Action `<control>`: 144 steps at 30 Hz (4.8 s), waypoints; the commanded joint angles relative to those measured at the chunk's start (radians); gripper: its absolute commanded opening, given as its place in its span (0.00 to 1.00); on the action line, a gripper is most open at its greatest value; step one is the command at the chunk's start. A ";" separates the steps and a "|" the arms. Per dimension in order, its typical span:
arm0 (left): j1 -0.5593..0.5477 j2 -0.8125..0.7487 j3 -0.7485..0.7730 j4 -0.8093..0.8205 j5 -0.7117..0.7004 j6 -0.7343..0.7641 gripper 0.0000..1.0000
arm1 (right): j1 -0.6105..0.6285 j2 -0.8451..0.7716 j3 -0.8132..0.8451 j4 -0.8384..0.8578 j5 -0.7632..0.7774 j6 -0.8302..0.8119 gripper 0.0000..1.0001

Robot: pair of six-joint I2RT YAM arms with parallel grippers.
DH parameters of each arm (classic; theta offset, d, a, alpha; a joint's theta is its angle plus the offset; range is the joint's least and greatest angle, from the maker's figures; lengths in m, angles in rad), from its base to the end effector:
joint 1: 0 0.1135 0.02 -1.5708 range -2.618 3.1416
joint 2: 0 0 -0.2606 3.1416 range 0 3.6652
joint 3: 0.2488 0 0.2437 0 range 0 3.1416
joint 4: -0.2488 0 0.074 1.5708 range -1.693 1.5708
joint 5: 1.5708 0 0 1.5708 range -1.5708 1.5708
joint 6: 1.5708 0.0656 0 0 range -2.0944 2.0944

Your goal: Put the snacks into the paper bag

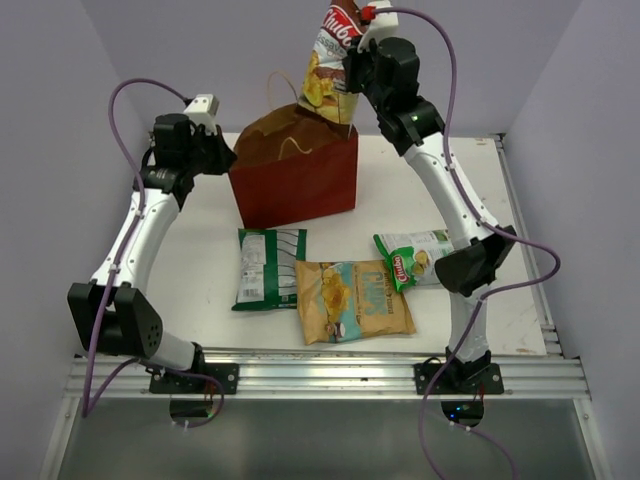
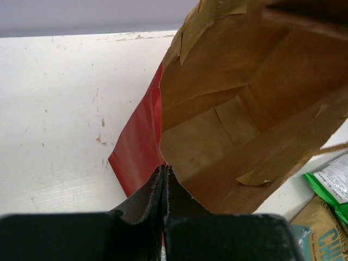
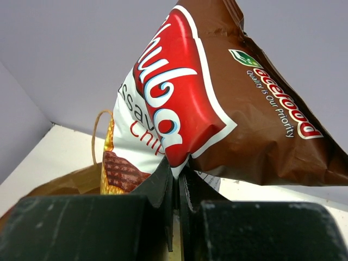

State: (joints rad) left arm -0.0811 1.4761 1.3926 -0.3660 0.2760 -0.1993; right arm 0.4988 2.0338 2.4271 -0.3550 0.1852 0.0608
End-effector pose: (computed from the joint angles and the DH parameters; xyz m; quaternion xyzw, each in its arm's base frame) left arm 0.3566 -0.0469 0.3535 0.0235 0.8417 -0.1890 0.5052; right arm 0.4185 0.2142 0.4979 -0.0850 0.6884 0.1365 0.7072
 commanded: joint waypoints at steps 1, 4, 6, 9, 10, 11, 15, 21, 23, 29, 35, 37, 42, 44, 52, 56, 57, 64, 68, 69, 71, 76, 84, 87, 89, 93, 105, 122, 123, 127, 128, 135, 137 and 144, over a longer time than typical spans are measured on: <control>-0.008 -0.037 -0.010 0.002 0.012 -0.015 0.00 | 0.007 0.003 -0.031 0.123 -0.041 0.020 0.00; -0.009 -0.036 -0.015 0.001 0.014 -0.015 0.00 | 0.006 0.012 -0.092 0.171 -0.062 0.001 0.00; -0.011 -0.036 -0.015 0.001 0.014 -0.015 0.00 | 0.006 0.034 -0.112 0.198 -0.067 -0.006 0.00; -0.013 -0.030 -0.014 -0.004 -0.006 -0.012 0.00 | 0.007 0.051 -0.131 0.196 -0.099 -0.004 0.00; -0.014 -0.030 -0.012 -0.007 -0.009 -0.012 0.00 | 0.009 0.045 -0.143 0.189 -0.104 -0.009 0.00; -0.013 -0.022 -0.012 -0.005 -0.014 -0.012 0.00 | 0.015 0.034 -0.160 0.185 -0.110 -0.016 0.00; -0.014 0.004 -0.012 0.012 -0.034 -0.025 0.00 | 0.026 -0.062 -0.325 0.169 -0.116 -0.053 0.00; -0.013 0.047 0.000 0.052 -0.029 -0.045 0.00 | 0.078 -0.234 -0.580 0.182 -0.053 -0.185 0.00; -0.013 0.062 0.009 0.055 -0.026 -0.043 0.00 | 0.102 -0.262 -0.623 0.183 -0.030 -0.200 0.00; -0.014 0.092 0.040 0.059 -0.026 -0.043 0.00 | 0.152 -0.300 -0.626 0.169 0.007 -0.248 0.00; -0.014 0.127 0.069 0.076 -0.008 -0.051 0.00 | 0.178 -0.317 -0.674 0.123 -0.039 -0.286 0.00; -0.014 0.138 0.077 0.076 -0.008 -0.049 0.00 | 0.194 -0.337 -0.695 0.099 -0.043 -0.338 0.00; -0.014 0.151 0.091 0.078 0.003 -0.042 0.00 | 0.210 -0.397 -0.792 0.061 -0.030 -0.430 0.00; -0.014 0.153 0.091 0.079 0.008 -0.042 0.00 | 0.210 -0.411 -0.809 0.035 -0.035 -0.463 0.00; -0.014 0.161 0.092 0.087 0.031 -0.037 0.00 | 0.218 -0.419 -0.820 -0.001 -0.096 -0.495 0.00; -0.014 0.162 0.103 0.087 0.034 -0.034 0.00 | 0.224 -0.405 -0.818 -0.018 -0.147 -0.484 0.00; -0.014 0.162 0.105 0.085 0.034 -0.034 0.00 | 0.227 -0.402 -0.820 -0.018 -0.154 -0.481 0.05; -0.014 0.164 0.112 0.085 0.043 -0.032 0.00 | 0.231 -0.425 -0.804 0.011 -0.049 -0.455 0.99; -0.014 0.162 0.112 0.087 0.049 -0.034 0.00 | 0.231 -0.432 -0.689 -0.019 0.080 -0.463 0.99; -0.014 0.161 0.112 0.087 0.051 -0.034 0.00 | 0.233 -0.435 -0.666 -0.033 0.086 -0.460 0.99; -0.014 0.159 0.112 0.087 0.051 -0.034 0.00 | 0.236 -0.454 -0.587 -0.097 0.077 -0.441 0.99; -0.014 0.155 0.109 0.085 0.042 -0.035 0.00 | 0.311 -0.471 -0.420 -0.379 -0.110 -0.348 0.99; -0.017 0.139 0.106 0.067 -0.024 -0.038 0.00 | 0.458 -0.406 -0.758 -0.425 -0.245 -0.187 0.92; -0.019 0.125 0.097 0.064 -0.040 -0.035 0.00 | 0.490 -0.345 -0.786 -0.351 -0.285 -0.142 0.92; -0.017 0.122 0.094 0.065 -0.038 -0.037 0.00 | 0.515 -0.301 -0.764 -0.334 -0.297 -0.138 0.93; -0.017 0.115 0.089 0.064 -0.031 -0.045 0.00 | 0.557 -0.160 -0.679 -0.289 -0.314 -0.145 0.94; -0.017 0.047 0.040 0.050 -0.040 -0.034 0.00 | 0.589 0.061 -0.669 -0.205 -0.268 -0.154 0.99; -0.017 0.038 0.040 0.055 -0.018 -0.040 0.00 | 0.621 0.046 -0.807 -0.197 0.008 -0.157 0.00; -0.017 0.038 0.042 0.056 -0.017 -0.041 0.00 | 0.620 0.028 -0.795 -0.241 -0.004 -0.161 0.00; -0.017 0.035 0.042 0.055 -0.018 -0.040 0.00 | 0.620 -0.094 -0.676 -0.392 -0.098 -0.130 0.00; -0.017 0.035 0.042 0.056 -0.017 -0.040 0.00 | 0.619 -0.115 -0.615 -0.415 -0.108 -0.122 0.00; -0.017 0.032 0.039 0.056 -0.023 -0.037 0.00 | 0.619 -0.107 -0.070 -0.771 -0.150 -0.079 0.00; -0.017 0.030 0.040 0.055 -0.024 -0.035 0.00 | 0.619 -0.107 0.054 -0.785 -0.113 -0.070 0.00; -0.019 0.013 0.034 0.047 -0.032 -0.032 0.00 | 0.613 -0.237 0.015 -0.500 0.137 -0.125 0.00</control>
State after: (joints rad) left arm -0.0986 1.5425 1.4281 -0.3321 0.2432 -0.2276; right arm 1.1187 1.8534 2.4729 -0.9970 0.1864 -0.0322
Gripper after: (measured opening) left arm 0.007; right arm 0.054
